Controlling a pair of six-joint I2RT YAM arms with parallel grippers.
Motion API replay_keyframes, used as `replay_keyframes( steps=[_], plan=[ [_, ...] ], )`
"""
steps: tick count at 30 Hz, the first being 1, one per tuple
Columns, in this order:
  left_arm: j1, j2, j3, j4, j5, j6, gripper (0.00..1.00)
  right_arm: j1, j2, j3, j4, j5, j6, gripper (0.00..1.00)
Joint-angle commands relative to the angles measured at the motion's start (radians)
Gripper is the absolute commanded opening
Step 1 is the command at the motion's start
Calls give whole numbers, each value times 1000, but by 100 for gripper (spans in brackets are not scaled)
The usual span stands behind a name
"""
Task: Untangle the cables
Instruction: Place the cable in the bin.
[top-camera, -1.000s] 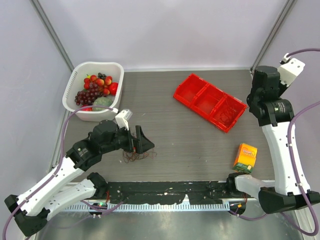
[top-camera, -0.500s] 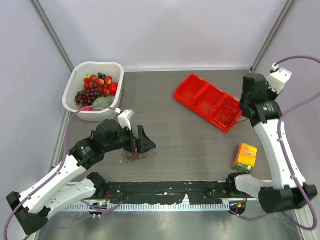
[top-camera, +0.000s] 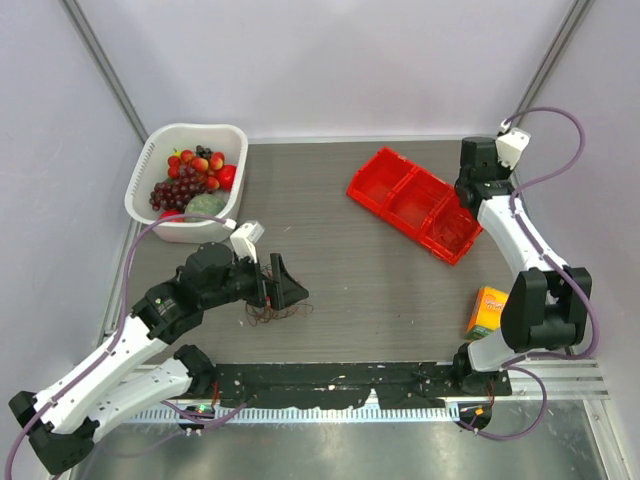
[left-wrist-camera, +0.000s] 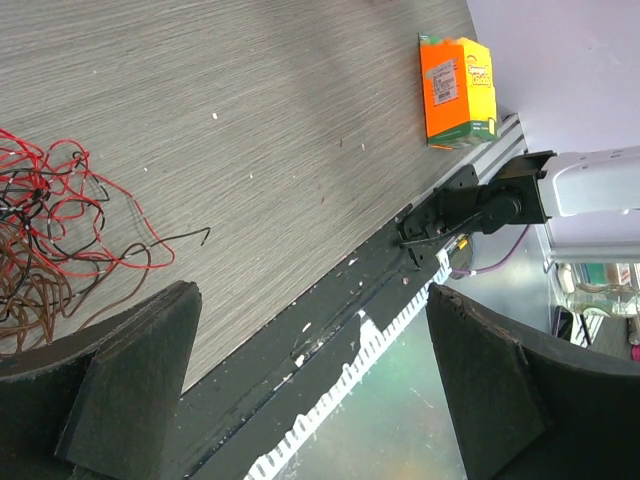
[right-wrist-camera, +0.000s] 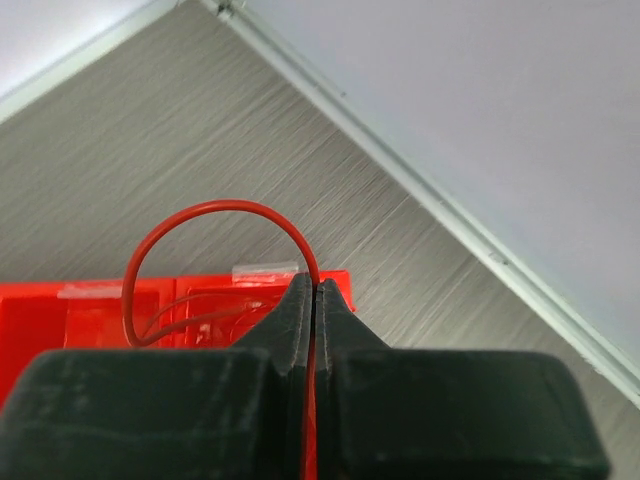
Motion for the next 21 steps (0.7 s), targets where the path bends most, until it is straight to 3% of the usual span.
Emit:
replay_keyframes(
  steps=[1, 5, 12, 21],
  plan=[
    [-3, -11, 13, 1, -16, 14, 100, -8, 19, -68, 138, -125, 4, 1],
    [-3, -4, 2, 21, 4, 14, 100, -11, 49, -126, 105, -258, 66, 1],
    [-3, -16, 2, 2, -4, 25, 100, -71, 160, -120, 5, -318, 119, 1],
    [-3, -25, 11, -16, -9, 34, 100, -155, 388, 107, -143, -420, 73, 2]
  ],
)
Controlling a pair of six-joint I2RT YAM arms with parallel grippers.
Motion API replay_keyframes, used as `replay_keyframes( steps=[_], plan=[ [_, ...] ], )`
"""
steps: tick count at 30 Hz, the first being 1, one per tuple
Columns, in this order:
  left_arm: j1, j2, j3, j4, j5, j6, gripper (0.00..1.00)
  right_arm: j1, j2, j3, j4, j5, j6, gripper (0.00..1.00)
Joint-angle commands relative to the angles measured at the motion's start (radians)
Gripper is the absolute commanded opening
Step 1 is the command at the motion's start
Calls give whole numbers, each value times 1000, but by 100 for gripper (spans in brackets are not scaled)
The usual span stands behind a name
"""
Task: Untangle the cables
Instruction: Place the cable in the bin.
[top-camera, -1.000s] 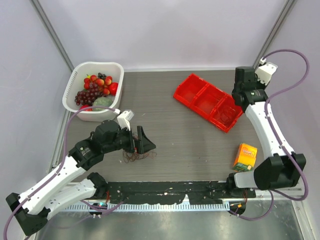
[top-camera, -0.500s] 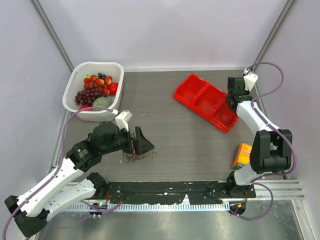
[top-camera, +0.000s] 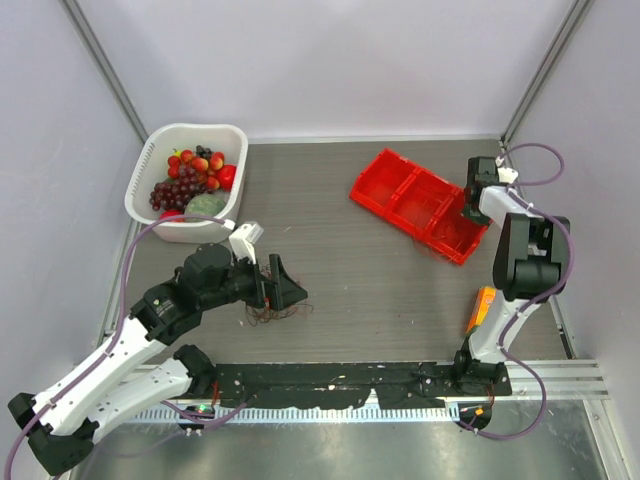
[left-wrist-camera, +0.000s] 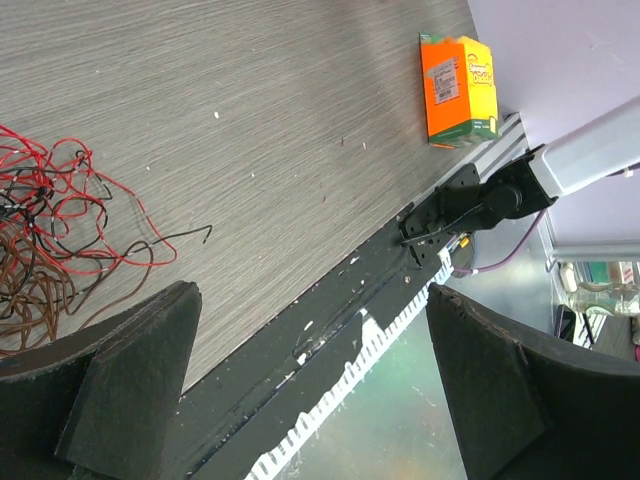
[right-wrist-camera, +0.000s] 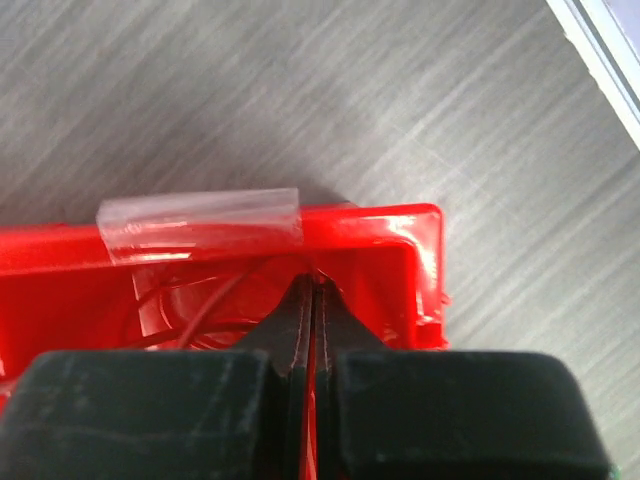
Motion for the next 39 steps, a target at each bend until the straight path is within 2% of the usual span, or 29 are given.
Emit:
replay_keyframes(
  steps=[1, 4, 8, 11, 13, 15, 17, 20, 22, 27, 33, 39],
  plan=[
    [-3, -12, 13, -8, -7, 28, 100, -4, 50, 138, -79, -94, -30, 5],
    [-3, -17, 14, -7, -8, 29, 100, 2, -19, 113, -80, -135, -28, 20],
    [-3, -11, 11, -4, 2, 26, 99, 25, -117, 78, -130, -114, -51, 34],
    [-3, -14, 7, 4, 10, 20, 100, 33, -191, 60, -183, -36, -76, 41],
    [-5, -17, 5, 6, 12, 20, 100, 34, -229, 61, -211, -8, -94, 53],
    [-3, -18, 5, 3, 12, 20, 100, 68, -280, 55, -217, 29, -112, 58],
    [-3, -20, 7, -2, 12, 20, 100, 97, -323, 49, -206, 7, -134, 58],
    [-3, -23, 1, 3, 7, 19, 99, 183, -352, 12, -125, -184, -158, 58],
    [-3, -21, -4, 10, 4, 16, 100, 241, -314, 9, -78, -252, -160, 57],
    [-5, -15, 2, 9, 16, 9, 100, 323, -225, 26, -18, -238, -59, 49],
    [-3, -35, 13, -19, -11, 9, 100, 338, -150, 41, -27, -108, 59, 46],
    [-3, -24, 16, -23, -13, 12, 100, 338, -87, 58, -32, -68, 102, 43]
  ],
)
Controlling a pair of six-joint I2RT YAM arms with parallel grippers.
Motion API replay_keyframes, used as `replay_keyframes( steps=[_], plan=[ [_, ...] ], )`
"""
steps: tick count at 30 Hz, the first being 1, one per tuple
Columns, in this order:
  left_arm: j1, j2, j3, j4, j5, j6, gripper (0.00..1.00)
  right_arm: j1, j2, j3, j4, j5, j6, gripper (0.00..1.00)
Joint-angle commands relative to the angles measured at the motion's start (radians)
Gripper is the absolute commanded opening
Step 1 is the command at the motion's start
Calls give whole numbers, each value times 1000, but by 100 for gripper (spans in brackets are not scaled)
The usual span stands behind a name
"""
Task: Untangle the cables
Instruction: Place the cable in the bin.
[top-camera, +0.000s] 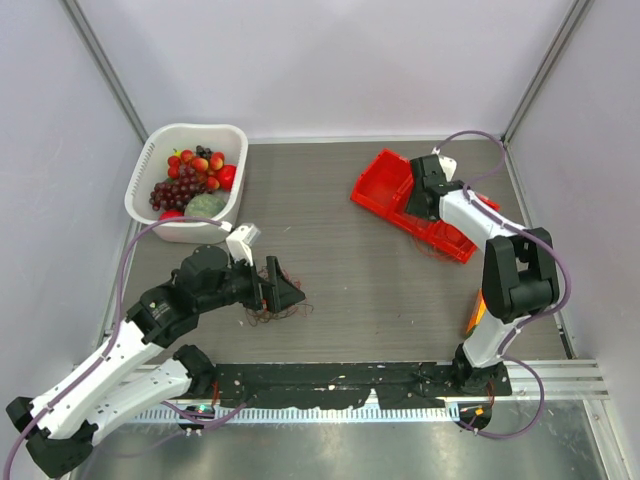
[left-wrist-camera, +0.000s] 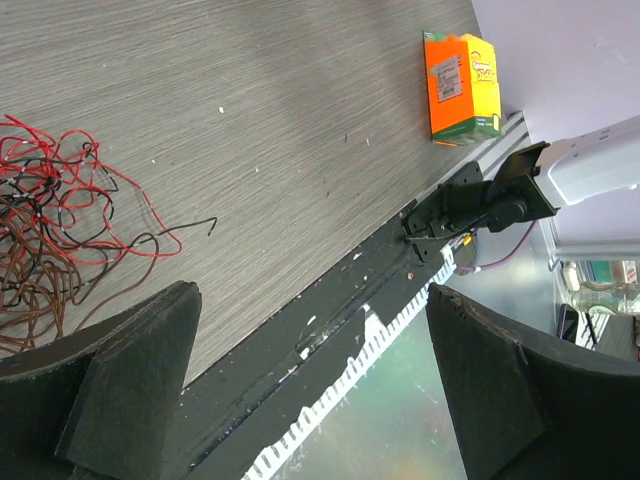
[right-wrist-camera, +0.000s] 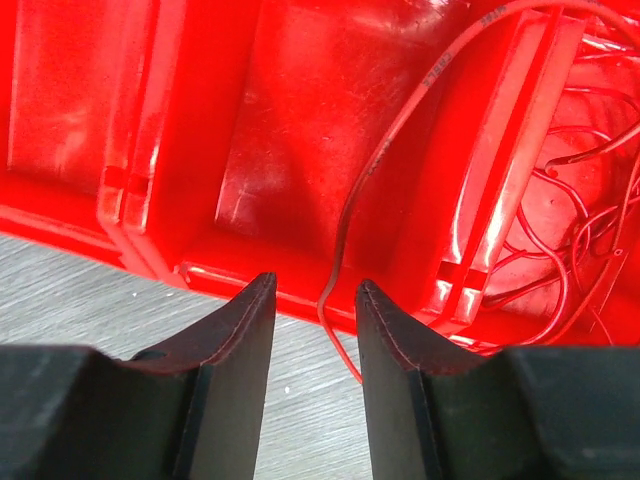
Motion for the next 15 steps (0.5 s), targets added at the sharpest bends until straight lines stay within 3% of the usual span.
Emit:
replay_keyframes(
  steps=[1, 6, 8, 10, 15],
  plan=[
    [-3, 0, 16, 6, -4, 9, 100, 2, 41, 37, 34, 64, 57, 42],
    [-3, 3, 28, -3, -7, 12, 100, 0, 81, 55, 80, 95, 49, 33],
    [-5, 2, 37, -17, -13, 17, 100, 0, 85, 77, 77, 97, 34, 23],
    [-3, -1, 43, -30, -21, 23, 100, 0, 75, 91, 62, 101, 16, 2],
    [-3, -4, 31, -21, -19, 18, 100, -7, -31, 83, 45, 74, -116, 1]
  ],
)
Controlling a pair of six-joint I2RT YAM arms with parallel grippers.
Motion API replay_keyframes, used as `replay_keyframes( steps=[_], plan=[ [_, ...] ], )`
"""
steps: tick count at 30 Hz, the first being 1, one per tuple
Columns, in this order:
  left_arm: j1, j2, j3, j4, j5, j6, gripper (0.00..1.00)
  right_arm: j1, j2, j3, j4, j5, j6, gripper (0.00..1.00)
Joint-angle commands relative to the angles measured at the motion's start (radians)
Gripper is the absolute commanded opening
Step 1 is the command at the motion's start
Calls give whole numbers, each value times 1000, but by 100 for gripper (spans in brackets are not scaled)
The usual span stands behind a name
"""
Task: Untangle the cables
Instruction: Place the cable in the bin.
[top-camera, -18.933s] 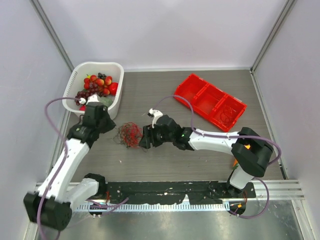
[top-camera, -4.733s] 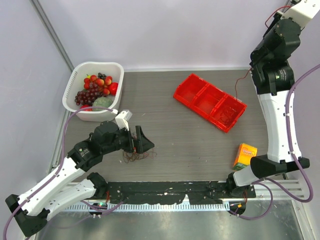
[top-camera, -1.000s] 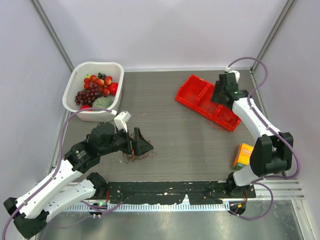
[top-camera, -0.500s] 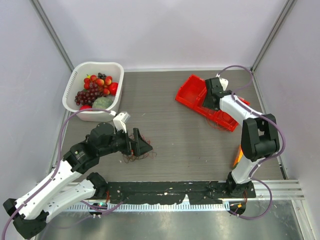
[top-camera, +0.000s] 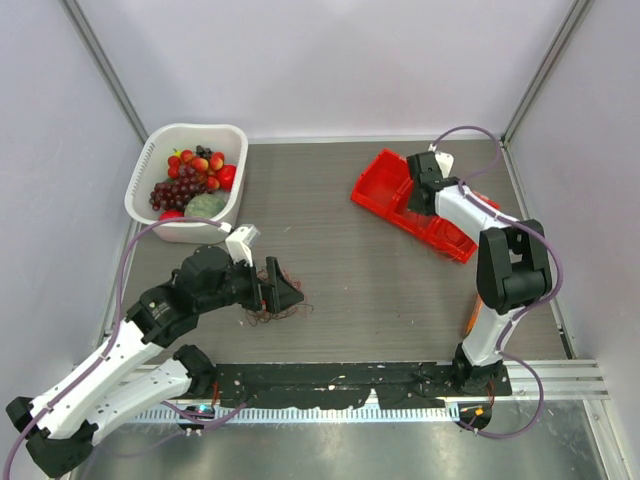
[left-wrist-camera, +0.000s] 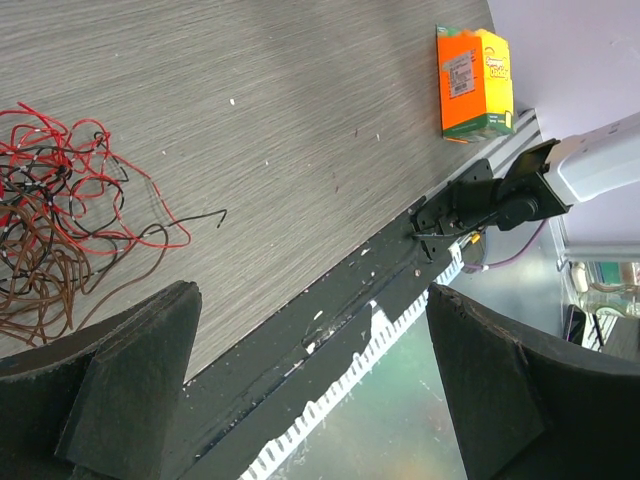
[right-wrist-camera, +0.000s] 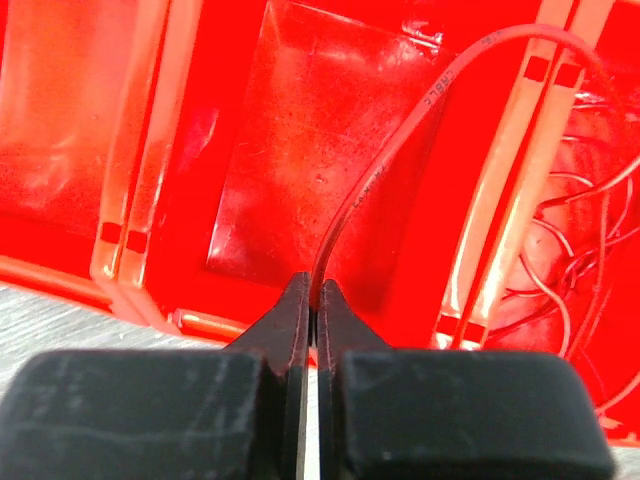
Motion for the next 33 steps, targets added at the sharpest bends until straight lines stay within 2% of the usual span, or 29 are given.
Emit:
replay_keyframes(
  steps=[1, 3, 8, 13, 14, 20, 27, 32, 33],
  plan=[
    [-3, -7, 21, 13, -2, 15, 100, -16, -134, 26, 26, -6, -134, 1],
    [-3, 2, 11, 35, 14, 9, 100, -47, -169, 8, 48, -24, -188, 1],
    [-5, 16, 14, 50, 32, 4, 100, -169, -301, -118, 209, -222, -286, 1],
    [-3, -12, 12, 38, 14, 1, 100, -225, -431, -319, 494, -313, -358, 1],
    [-3, -16, 11, 36, 12, 1, 100, -264, -431, -322, 497, -318, -343, 1],
    [-3, -18, 9, 33, 20, -6, 100, -282, -448, -369, 436, -255, -219, 1],
    [-3, -26, 3, 41, 25, -12, 99, -355, -473, -508, 493, -276, -49, 1],
    [-3, -35, 9, 33, 29, -16, 100, -435, -286, -376, 346, -356, 79, 1],
    [-3, -38, 9, 32, 28, -17, 100, -440, -234, -356, 315, -415, 91, 1]
  ],
)
